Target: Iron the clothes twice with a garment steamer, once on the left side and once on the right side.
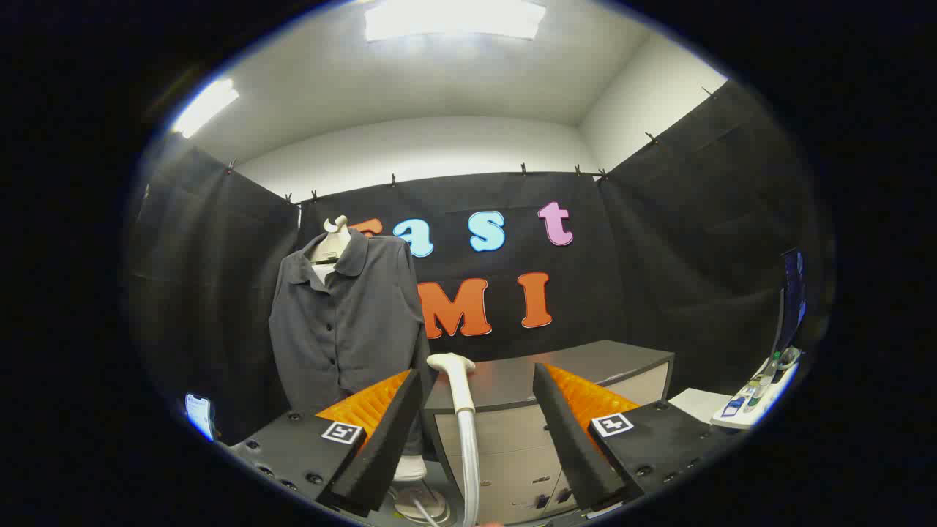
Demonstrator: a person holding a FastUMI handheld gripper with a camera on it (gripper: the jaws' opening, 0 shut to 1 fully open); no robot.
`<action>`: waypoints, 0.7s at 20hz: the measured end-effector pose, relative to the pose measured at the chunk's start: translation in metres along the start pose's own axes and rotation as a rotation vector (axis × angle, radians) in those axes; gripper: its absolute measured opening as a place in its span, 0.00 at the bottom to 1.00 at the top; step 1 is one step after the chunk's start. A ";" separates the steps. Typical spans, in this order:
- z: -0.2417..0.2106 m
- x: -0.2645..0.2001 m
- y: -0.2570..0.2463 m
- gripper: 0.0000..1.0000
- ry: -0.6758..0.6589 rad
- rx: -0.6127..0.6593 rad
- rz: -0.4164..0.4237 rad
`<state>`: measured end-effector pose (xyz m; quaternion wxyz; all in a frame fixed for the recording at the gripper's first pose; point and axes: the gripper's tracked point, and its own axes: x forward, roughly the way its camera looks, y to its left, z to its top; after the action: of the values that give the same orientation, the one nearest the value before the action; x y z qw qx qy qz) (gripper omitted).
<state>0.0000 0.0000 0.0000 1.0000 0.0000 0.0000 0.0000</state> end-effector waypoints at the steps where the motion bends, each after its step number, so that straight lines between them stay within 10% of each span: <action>1: -0.001 0.001 0.000 0.98 0.002 -0.002 -0.002; 14: -0.007 0.012 0.014 0.98 0.020 -0.030 -0.001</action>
<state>0.0119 0.0136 -0.0066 0.9998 -0.0149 0.0098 -0.0007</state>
